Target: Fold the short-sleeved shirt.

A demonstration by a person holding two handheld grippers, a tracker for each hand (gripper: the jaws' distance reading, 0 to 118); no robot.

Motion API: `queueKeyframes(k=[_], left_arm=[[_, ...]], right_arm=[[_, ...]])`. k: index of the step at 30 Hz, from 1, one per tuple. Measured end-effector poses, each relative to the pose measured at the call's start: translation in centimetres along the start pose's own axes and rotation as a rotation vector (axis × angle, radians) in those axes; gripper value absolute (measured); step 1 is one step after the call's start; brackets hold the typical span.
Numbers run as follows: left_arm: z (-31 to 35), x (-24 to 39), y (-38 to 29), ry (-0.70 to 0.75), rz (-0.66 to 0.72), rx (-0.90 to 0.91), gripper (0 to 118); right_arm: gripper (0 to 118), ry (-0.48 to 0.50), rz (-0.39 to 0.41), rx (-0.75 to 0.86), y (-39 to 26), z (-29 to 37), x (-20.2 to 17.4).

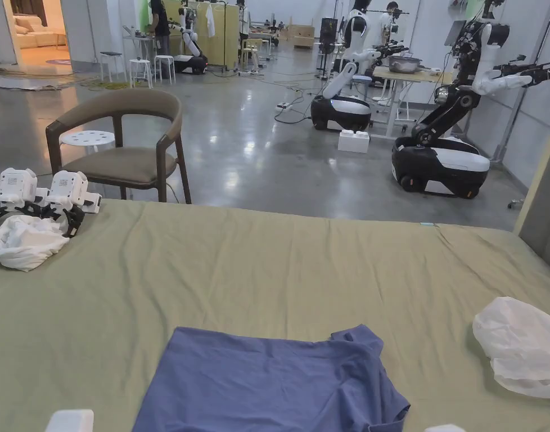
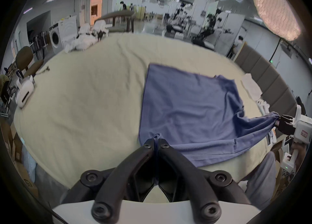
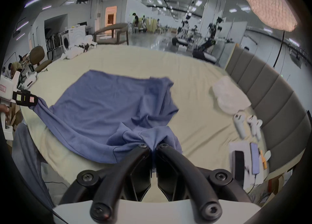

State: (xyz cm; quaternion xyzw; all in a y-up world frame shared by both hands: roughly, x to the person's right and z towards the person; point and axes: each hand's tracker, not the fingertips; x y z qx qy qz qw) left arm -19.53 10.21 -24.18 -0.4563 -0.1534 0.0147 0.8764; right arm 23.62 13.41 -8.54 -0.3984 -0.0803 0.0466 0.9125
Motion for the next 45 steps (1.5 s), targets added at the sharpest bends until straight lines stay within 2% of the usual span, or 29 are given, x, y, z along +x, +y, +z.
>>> queueKeyframes(k=[4, 6, 7, 8, 9, 11, 12, 15, 23, 26, 28, 30, 31, 32, 33, 35, 41, 45], left_arm=[[-2.9, -0.1, -1.7, 0.0, 0.038, -0.053, 0], [-3.6, -0.1, -2.3, 0.013, 0.048, -0.067, 0], [-3.8, -0.2, -2.3, 0.019, 0.053, -0.067, 2], [-3.9, -0.1, -2.2, 0.028, 0.055, -0.062, 10], [-3.8, -0.1, -2.1, 0.029, 0.056, -0.056, 20], [-3.5, 0.2, -1.6, 0.036, 0.048, -0.014, 52], [-3.3, 0.4, -1.1, 0.039, 0.042, 0.009, 59], [-2.3, 1.4, 0.7, 0.04, 0.008, 0.123, 59], [1.5, 4.9, 6.5, 0.022, -0.035, 0.403, 59], [3.4, 6.0, 8.3, 0.021, -0.041, 0.506, 58], [4.6, 6.7, 9.1, 0.034, -0.051, 0.568, 50], [5.6, 7.3, 9.8, 0.046, -0.066, 0.642, 32], [6.0, 7.6, 10.0, 0.058, -0.081, 0.675, 20], [6.4, 7.9, 10.2, 0.074, -0.093, 0.698, 6], [6.6, 8.2, 10.3, 0.095, -0.099, 0.718, 0], [7.1, 8.5, 10.3, 0.116, -0.115, 0.754, 0], [7.1, 8.1, 10.2, 0.092, -0.13, 0.725, 0], [3.5, 6.2, 11.5, 0.07, -0.109, 0.548, 0]], right_arm=[[4, 0.015, -0.039, -0.051, -1.9, -2.3, -0.6], [11, 0.02, -0.062, -0.066, -2.4, -3.0, -0.7], [20, 0.022, -0.079, -0.07, -2.6, -3.1, -0.6], [39, 0.019, -0.092, -0.066, -2.6, -3.1, -0.5], [51, 0.011, -0.097, -0.055, -2.5, -3.0, -0.5], [60, -0.009, -0.098, 0.004, -1.7, -2.6, -0.3], [62, -0.025, -0.107, 0.036, -1.2, -2.4, -0.2], [71, -0.057, -0.139, 0.134, 0.8, -1.8, 0.2], [71, -0.089, -0.194, 0.402, 6.6, 0.6, 0.1], [71, -0.082, -0.217, 0.502, 8.3, 1.9, -0.2], [67, -0.098, -0.218, 0.559, 9.4, 2.6, -0.7], [46, -0.117, -0.204, 0.621, 10.4, 3.2, -1.2], [32, -0.126, -0.197, 0.649, 10.8, 3.4, -1.5], [11, -0.138, -0.196, 0.673, 11.4, 3.4, -2.0], [6, -0.134, -0.194, 0.689, 11.6, 3.5, -2.2], [0, -0.136, -0.194, 0.709, 12.1, 3.6, -2.6], [0, -0.125, -0.187, 0.715, 12.8, 3.1, -3.5], [0, -0.091, -0.174, 0.663, 12.6, 1.7, -3.5]])
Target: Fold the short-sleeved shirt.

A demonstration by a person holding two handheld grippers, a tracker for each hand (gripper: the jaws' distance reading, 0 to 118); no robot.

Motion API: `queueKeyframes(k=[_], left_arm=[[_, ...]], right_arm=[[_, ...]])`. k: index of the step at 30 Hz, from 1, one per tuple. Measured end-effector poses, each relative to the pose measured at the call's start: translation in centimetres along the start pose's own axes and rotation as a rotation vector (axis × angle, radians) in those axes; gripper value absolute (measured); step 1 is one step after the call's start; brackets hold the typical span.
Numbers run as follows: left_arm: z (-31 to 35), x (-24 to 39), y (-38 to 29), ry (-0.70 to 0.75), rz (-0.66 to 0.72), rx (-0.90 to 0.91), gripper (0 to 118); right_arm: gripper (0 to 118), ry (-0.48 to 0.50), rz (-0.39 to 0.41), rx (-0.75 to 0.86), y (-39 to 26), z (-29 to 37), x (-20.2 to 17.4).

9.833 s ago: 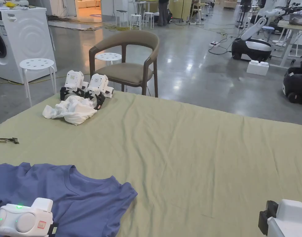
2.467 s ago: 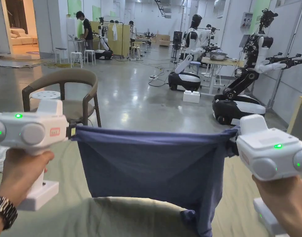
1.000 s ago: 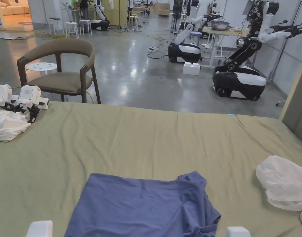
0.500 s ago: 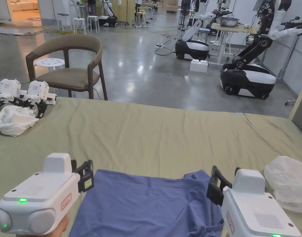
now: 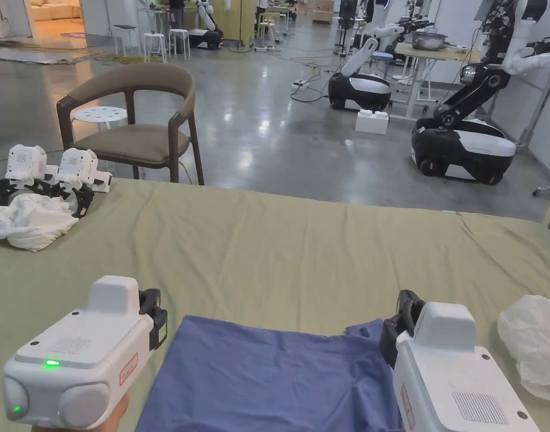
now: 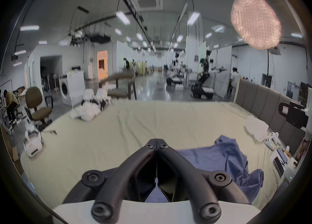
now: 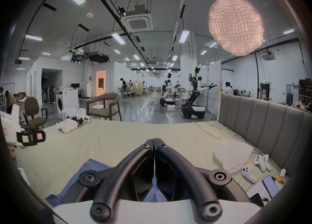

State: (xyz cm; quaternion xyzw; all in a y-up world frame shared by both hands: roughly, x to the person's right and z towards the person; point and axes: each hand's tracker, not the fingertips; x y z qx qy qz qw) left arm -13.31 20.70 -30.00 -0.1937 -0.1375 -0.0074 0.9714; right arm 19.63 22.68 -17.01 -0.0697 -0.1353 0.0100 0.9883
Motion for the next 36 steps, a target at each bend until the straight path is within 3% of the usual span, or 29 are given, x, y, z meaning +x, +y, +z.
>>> queueKeyframes(k=[12, 13, 14, 17, 23, 25, 27, 29, 31, 32, 34, 36], left_arm=[[-23.4, -4.7, -3.3, -0.043, 0.06, -0.479, 0], [-24.9, -4.9, -3.5, -0.054, 0.065, -0.497, 4], [-26.5, -5.1, -3.7, -0.065, 0.08, -0.516, 16], [-30.3, -5.0, -4.6, -0.064, 0.077, -0.62, 70], [-34.7, -4.2, -6.5, -0.043, 0.012, -0.681, 74], [-34.4, -3.2, -6.1, -0.029, -0.07, -0.667, 72], [-34.1, -2.3, -6.1, -0.014, -0.13, -0.651, 60], [-33.4, -1.0, -6.3, -0.031, -0.192, -0.63, 35], [-33.0, -0.2, -6.2, -0.065, -0.203, -0.627, 2], [-32.7, 0.1, -6.2, -0.066, -0.225, -0.623, 0], [-31.9, 0.3, -6.0, -0.058, -0.248, -0.62, 0], [-30.8, 0.2, -5.5, -0.078, -0.236, -0.621, 0]], right_arm=[[0, -0.007, 0.001, -0.278, -7.1, -4.4, 3.5], [0, -0.015, 0.005, -0.297, -7.6, -4.7, 3.9], [0, -0.021, 0.005, -0.312, -8.0, -4.9, 4.4], [0, -0.048, 0.004, -0.354, -9.2, -5.6, 5.8], [0, -0.105, -0.014, -0.417, -10.8, -6.3, 8.1], [0, -0.123, -0.028, -0.439, -11.3, -6.6, 8.8], [0, -0.135, -0.039, -0.471, -11.7, -7.1, 9.4], [2, -0.142, -0.046, -0.518, -12.0, -8.1, 10.2], [17, -0.14, -0.062, -0.588, -12.3, -9.3, 10.9], [28, -0.129, -0.085, -0.607, -12.4, -10.0, 11.4], [40, -0.105, -0.107, -0.683, -12.6, -11.6, 12.2], [46, -0.086, -0.117, -0.719, -12.8, -13.3, 12.9]])
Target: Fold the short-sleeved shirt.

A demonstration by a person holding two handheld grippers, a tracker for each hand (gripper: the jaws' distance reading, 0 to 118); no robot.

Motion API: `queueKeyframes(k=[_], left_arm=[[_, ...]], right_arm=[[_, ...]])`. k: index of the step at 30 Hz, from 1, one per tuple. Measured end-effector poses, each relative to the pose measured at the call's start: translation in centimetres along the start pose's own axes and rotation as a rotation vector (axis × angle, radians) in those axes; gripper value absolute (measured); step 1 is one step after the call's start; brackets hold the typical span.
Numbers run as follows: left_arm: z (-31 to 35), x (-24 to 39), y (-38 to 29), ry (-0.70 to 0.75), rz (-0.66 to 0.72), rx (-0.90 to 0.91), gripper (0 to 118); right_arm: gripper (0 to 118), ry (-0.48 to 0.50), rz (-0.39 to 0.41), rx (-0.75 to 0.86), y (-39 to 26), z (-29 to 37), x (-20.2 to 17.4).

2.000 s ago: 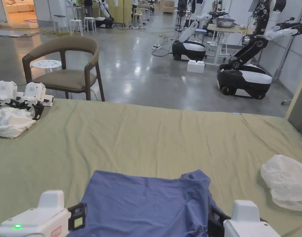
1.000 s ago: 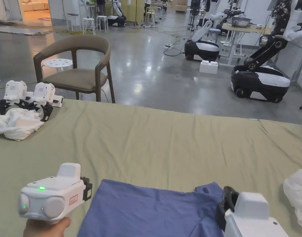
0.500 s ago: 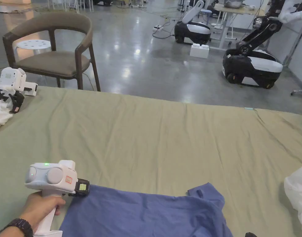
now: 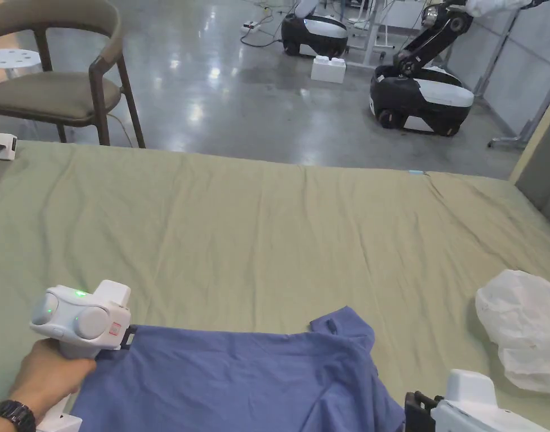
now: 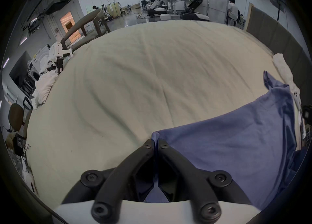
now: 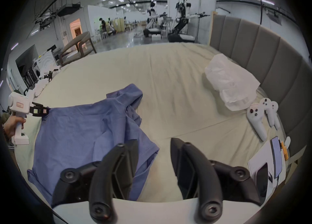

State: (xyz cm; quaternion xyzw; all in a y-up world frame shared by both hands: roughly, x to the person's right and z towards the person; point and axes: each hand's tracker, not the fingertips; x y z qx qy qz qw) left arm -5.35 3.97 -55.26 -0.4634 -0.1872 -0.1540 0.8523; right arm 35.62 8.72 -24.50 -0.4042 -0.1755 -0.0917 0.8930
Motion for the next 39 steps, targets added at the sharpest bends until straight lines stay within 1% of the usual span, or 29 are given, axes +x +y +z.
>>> queueKeyframes(k=[2, 3, 4, 6, 7, 9, 10, 11, 12, 13, 15, 16, 17, 18, 19, 21, 22, 23, 26, 28, 32, 35, 39], left_arm=[[1.6, -0.2, -0.6, -0.021, 0.034, 0.036, 0], [2.4, -0.2, -1.0, -0.021, 0.038, 0.048, 0], [3.2, -0.1, -1.4, -0.021, 0.042, 0.064, 0], [4.7, -0.1, -2.3, -0.026, 0.058, 0.094, 0], [5.4, -0.1, -2.9, -0.031, 0.069, 0.106, 0], [6.9, 0.2, -3.9, -0.037, 0.078, 0.12, 0], [7.3, 0.3, -4.4, -0.035, 0.083, 0.128, 0], [7.8, 0.3, -4.9, -0.035, 0.085, 0.134, 0], [8.1, 0.3, -5.3, -0.037, 0.089, 0.132, 0], [8.4, 0.4, -5.6, -0.036, 0.094, 0.134, 0], [9.1, 0.4, -6.3, -0.037, 0.108, 0.14, 0], [9.3, 0.4, -6.6, -0.038, 0.111, 0.139, 0], [9.3, 0.4, -6.8, -0.037, 0.113, 0.141, 0], [9.6, 0.5, -6.9, -0.037, 0.117, 0.143, 0], [10.0, 0.5, -7.1, -0.04, 0.119, 0.148, 0], [10.8, 0.6, -7.1, -0.042, 0.122, 0.161, 0], [11.4, 0.5, -7.1, -0.041, 0.121, 0.175, 0], [12.1, 0.4, -7.1, -0.034, 0.121, 0.197, 0], [14.3, -0.3, -6.6, -0.018, 0.127, 0.251, 0], [16.2, -1.1, -6.3, -0.008, 0.137, 0.289, 0], [20.5, -2.6, -5.6, 0.021, 0.138, 0.367, 0], [23.7, -3.9, -5.1, 0.032, 0.144, 0.411, 0], [27.9, -5.2, -4.5, 0.077, 0.139, 0.466, 0]], right_arm=[[51, 0.01, 0.012, -0.029, 0.9, -1.7, 0.1], [56, 0.009, 0.024, -0.073, 1.3, -2.5, 0.0], [58, 0.024, 0.019, -0.11, 1.7, -3.6, 0.0], [58, 0.042, 0.019, -0.172, 1.9, -5.6, -0.1], [58, 0.046, -0.001, -0.2, 1.9, -6.7, -0.3], [57, 0.038, -0.012, -0.265, 1.7, -8.1, -0.4], [56, 0.017, -0.009, -0.307, 1.4, -9.1, -0.6], [55, 0.004, 0.012, -0.315, 1.1, -9.6, -0.9], [54, 0.003, 0.018, -0.274, 1.0, -9.4, -1.0], [51, -0.011, 0.025, -0.281, 1.2, -9.0, -1.4], [13, -0.023, 0.032, -0.277, 1.6, -8.6, -2.0], [6, -0.036, 0.059, -0.277, 1.7, -8.8, -2.2], [6, -0.016, 0.067, -0.277, 1.6, -8.8, -2.4], [6, -0.034, 0.079, -0.276, 1.4, -8.9, -2.6], [6, -0.038, 0.114, -0.262, 1.1, -8.8, -2.8], [5, -0.026, 0.097, -0.24, 1.1, -8.0, -2.2], [5, -0.016, 0.065, -0.198, 1.2, -7.2, -1.8], [5, -0.02, 0.058, -0.156, 1.3, -6.1, -1.6], [5, -0.04, 0.1, -0.059, 2.2, -3.0, -0.9], [5, -0.039, 0.105, -0.027, 3.2, -1.0, -0.2], [5, -0.091, 0.147, 0.096, 5.4, 3.7, 0.9], [5, -0.085, 0.141, 0.165, 7.1, 6.9, 1.8], [5, -0.099, 0.17, 0.275, 9.3, 11.2, 2.3]])
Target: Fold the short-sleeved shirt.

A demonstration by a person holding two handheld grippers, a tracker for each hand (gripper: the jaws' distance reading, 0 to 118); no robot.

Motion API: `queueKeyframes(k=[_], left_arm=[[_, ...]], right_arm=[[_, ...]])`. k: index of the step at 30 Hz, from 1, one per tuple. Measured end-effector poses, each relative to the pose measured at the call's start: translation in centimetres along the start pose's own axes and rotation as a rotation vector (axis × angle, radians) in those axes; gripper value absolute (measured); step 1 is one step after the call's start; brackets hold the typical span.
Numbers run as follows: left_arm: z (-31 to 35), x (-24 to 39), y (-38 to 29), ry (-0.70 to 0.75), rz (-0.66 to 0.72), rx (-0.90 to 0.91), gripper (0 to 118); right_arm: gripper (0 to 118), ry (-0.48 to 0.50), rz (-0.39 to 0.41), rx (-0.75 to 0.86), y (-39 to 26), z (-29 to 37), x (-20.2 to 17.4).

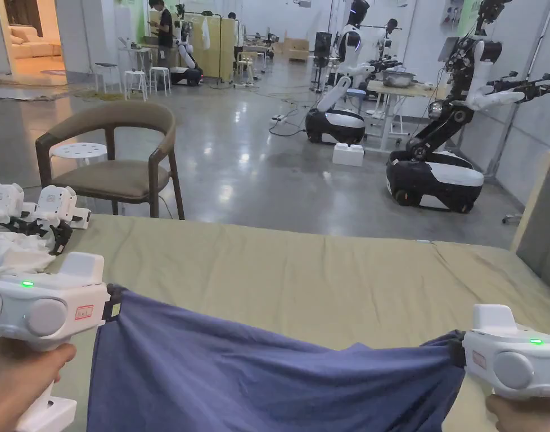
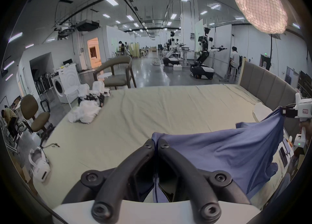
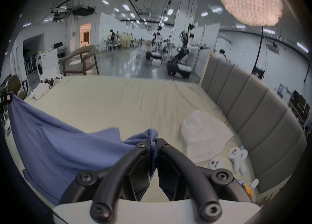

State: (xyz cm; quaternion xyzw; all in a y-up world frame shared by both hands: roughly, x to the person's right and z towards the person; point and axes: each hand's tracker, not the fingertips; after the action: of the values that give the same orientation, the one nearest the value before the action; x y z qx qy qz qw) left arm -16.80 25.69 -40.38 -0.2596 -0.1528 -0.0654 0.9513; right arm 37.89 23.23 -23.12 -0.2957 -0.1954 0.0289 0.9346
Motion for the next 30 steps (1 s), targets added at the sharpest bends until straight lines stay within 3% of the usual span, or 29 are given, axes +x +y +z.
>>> queueKeyframes(k=[7, 16, 30], left_arm=[[4.8, -2.9, 6.1, 0.05, 0.025, 0.105, 0], [8.0, -4.2, 15.3, 0.086, 0.008, 0.227, 0], [6.3, -5.7, 25.4, 0.153, -0.002, 0.303, 0]], right_arm=[[5, -0.019, 0.027, 0.169, 7.0, 5.8, 1.6], [5, -0.029, -0.002, 0.331, 15.0, 10.5, 2.2], [5, -0.048, -0.02, 0.433, 25.6, 9.0, 2.3]])
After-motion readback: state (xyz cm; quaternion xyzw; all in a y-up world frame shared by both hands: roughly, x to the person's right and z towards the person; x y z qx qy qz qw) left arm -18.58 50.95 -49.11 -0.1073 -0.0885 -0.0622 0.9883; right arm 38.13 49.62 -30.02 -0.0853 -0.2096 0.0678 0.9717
